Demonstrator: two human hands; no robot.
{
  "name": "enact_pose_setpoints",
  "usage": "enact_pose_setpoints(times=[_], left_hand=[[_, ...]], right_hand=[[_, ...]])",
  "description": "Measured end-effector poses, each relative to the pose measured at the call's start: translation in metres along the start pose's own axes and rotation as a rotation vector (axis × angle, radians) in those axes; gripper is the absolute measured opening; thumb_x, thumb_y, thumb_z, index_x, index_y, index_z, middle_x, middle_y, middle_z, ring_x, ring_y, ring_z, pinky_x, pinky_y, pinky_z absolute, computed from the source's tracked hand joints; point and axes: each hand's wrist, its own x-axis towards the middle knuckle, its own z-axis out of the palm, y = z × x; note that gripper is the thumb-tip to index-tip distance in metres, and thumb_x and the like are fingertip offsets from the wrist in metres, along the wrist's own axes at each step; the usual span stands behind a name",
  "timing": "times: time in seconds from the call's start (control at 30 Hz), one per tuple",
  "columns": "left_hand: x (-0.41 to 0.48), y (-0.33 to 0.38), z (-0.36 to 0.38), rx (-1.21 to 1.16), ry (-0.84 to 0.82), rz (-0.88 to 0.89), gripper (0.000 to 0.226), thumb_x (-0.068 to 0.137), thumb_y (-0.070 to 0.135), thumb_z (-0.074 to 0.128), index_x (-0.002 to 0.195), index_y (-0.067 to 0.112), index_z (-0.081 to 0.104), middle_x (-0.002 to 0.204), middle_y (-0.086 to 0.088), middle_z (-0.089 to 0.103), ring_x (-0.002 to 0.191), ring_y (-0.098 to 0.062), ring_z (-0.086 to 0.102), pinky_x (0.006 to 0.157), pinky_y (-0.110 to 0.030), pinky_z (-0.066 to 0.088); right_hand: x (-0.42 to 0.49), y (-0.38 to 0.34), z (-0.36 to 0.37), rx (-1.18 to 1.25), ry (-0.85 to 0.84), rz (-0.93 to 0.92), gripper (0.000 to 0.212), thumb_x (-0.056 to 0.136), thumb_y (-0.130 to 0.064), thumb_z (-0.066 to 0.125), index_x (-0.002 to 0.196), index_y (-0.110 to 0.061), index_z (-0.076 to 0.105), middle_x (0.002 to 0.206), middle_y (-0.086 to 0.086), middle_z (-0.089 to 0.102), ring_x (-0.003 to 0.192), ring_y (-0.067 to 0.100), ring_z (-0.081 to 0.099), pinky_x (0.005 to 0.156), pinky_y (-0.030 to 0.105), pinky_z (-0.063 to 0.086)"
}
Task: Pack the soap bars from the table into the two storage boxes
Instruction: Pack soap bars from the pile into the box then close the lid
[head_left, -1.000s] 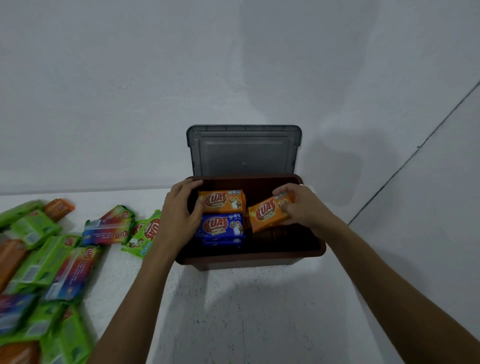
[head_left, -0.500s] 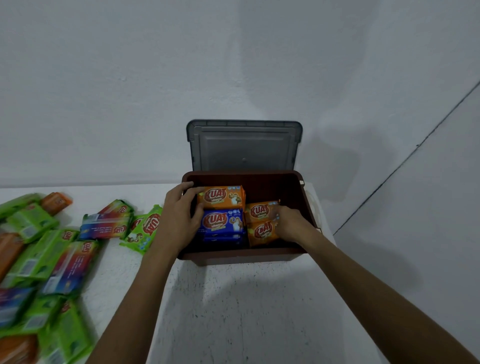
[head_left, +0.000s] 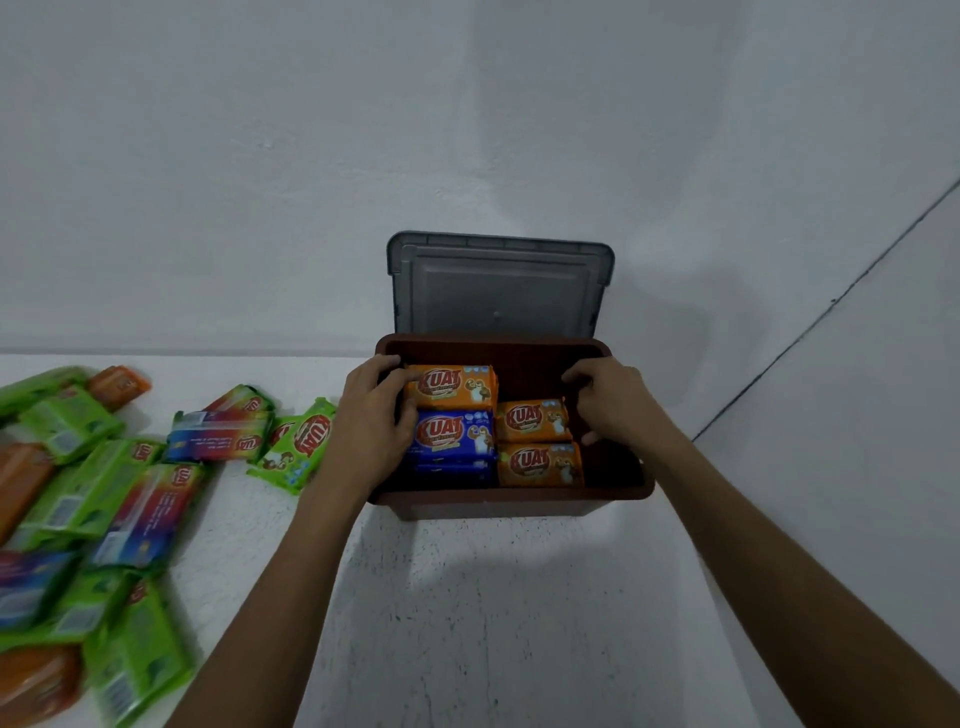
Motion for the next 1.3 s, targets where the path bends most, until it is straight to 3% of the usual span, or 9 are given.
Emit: enact_pose_setpoints(times=[0.17,0.4,0.5,0.6,0.67,0.73,0.93,1.17,1.3], left_hand=[[-0.012,-0.001,-0.009,-0.059,-0.022,0.031,0.030,0.096,0.019,0.054,0.125,0.012,0.060,0.144,-0.009,0.044,0.133,-0.022,0.038,0.107,-0.032,0.032],[-0.046,-0.056,-0.058,-0.091,0.008,-0.037,0.029,0.097,0.023,0.052,0.124,0.018,0.062,0.139,-0.006,0.049,0.127,-0.019,0.044,0.103,-0.030,0.035],[-0.061,-0.093,-0.089,-0.073,0.005,-0.101,0.034,0.093,0.031,0.049,0.120,0.018,0.064,0.130,-0.005,0.054,0.121,-0.019,0.050,0.102,-0.033,0.040],[-0.076,-0.130,-0.120,-0.029,0.043,-0.157,0.032,0.090,0.027,0.054,0.117,0.014,0.067,0.123,-0.008,0.058,0.113,-0.020,0.056,0.096,-0.021,0.038],[-0.085,-0.155,-0.138,0.030,0.056,-0.219,0.031,0.091,0.024,0.056,0.118,0.012,0.066,0.124,-0.010,0.058,0.115,-0.023,0.055,0.095,-0.022,0.036],[-0.094,-0.180,-0.155,0.102,0.069,-0.274,0.031,0.091,0.022,0.058,0.119,0.012,0.065,0.125,-0.011,0.058,0.116,-0.026,0.054,0.097,-0.031,0.040],[-0.118,-0.249,-0.196,0.234,0.115,-0.413,0.029,0.090,0.024,0.059,0.118,0.017,0.066,0.123,-0.008,0.059,0.110,-0.029,0.057,0.089,-0.044,0.048],[-0.112,-0.297,-0.213,0.459,-0.036,-0.438,0.056,0.091,0.056,0.031,0.126,0.023,0.059,0.124,-0.006,0.060,0.120,-0.031,0.048,0.105,-0.049,0.021],[-0.103,-0.312,-0.208,0.523,-0.072,-0.420,0.050,0.091,0.058,0.039,0.122,0.024,0.060,0.121,-0.004,0.062,0.122,-0.030,0.048,0.109,-0.053,0.020]], right_hand=[[-0.002,-0.020,0.004,0.105,0.031,-0.125,0.030,0.098,-0.009,0.047,0.122,-0.019,0.063,0.100,0.003,0.067,0.085,0.017,0.067,0.077,0.041,0.060],[-0.022,-0.099,0.052,0.221,-0.015,-0.401,0.026,0.099,-0.017,0.050,0.122,-0.017,0.062,0.111,-0.001,0.065,0.094,0.012,0.064,0.078,0.027,0.056],[-0.029,-0.141,0.083,0.270,-0.032,-0.512,0.023,0.096,-0.014,0.053,0.116,-0.014,0.065,0.096,0.005,0.070,0.082,0.019,0.067,0.077,0.034,0.056],[-0.030,-0.185,0.119,0.261,-0.077,-0.534,0.023,0.093,-0.014,0.056,0.113,-0.016,0.067,0.086,0.000,0.068,0.080,0.014,0.065,0.073,0.024,0.049],[-0.031,-0.212,0.144,0.249,-0.137,-0.548,0.025,0.094,-0.017,0.054,0.116,-0.021,0.065,0.091,-0.002,0.068,0.084,0.014,0.066,0.064,0.017,0.050],[-0.029,-0.238,0.170,0.258,-0.196,-0.554,0.026,0.094,-0.019,0.052,0.117,-0.024,0.064,0.097,-0.001,0.068,0.085,0.016,0.066,0.061,0.021,0.054],[-0.006,-0.308,0.248,0.141,-0.315,-0.624,0.034,0.094,-0.016,0.051,0.124,-0.026,0.060,0.121,0.007,0.063,0.100,0.021,0.064,0.091,0.037,0.051],[0.041,-0.373,0.316,-0.193,-0.380,-0.754,0.045,0.095,-0.011,0.049,0.139,-0.023,0.050,0.142,0.007,0.052,0.120,0.029,0.055,0.096,0.035,0.042],[0.070,-0.394,0.341,-0.361,-0.450,-0.764,0.051,0.096,-0.014,0.050,0.145,-0.025,0.041,0.150,0.003,0.043,0.132,0.029,0.044,0.101,0.036,0.039]])
